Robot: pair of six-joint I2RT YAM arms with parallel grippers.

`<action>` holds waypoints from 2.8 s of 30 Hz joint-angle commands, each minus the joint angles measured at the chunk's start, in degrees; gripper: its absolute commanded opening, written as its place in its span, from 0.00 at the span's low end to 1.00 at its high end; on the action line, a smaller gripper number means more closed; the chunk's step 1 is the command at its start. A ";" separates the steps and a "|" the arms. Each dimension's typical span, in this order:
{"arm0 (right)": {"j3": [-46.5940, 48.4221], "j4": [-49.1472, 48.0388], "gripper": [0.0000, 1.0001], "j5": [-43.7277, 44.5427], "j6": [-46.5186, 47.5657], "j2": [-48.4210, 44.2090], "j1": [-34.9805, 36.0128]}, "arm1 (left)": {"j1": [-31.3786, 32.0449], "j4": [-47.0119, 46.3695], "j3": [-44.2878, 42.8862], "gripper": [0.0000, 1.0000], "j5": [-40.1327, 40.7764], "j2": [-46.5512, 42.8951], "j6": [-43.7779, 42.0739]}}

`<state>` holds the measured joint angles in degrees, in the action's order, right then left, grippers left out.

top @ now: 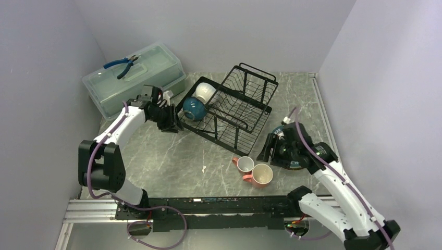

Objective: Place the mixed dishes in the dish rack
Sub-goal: Pick up the cup at the corner of the board.

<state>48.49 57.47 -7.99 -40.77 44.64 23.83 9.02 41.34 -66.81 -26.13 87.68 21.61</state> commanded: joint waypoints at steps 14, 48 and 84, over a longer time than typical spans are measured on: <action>4.69 4.42 0.57 10.35 -9.12 7.95 24.92 | 0.39 -1.87 2.41 0.39 -0.22 -3.64 -2.36; -1.26 0.64 0.28 18.53 -5.55 18.38 39.24 | 0.39 -1.45 2.23 0.39 0.97 -4.18 -2.69; 22.51 6.94 0.00 22.58 -3.34 28.08 53.70 | 0.39 -0.49 2.25 0.40 10.10 -10.57 -1.90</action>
<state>64.82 64.53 12.56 -46.57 71.46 76.44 9.21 41.08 -64.29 -20.71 80.90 20.40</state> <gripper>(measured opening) 0.094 0.399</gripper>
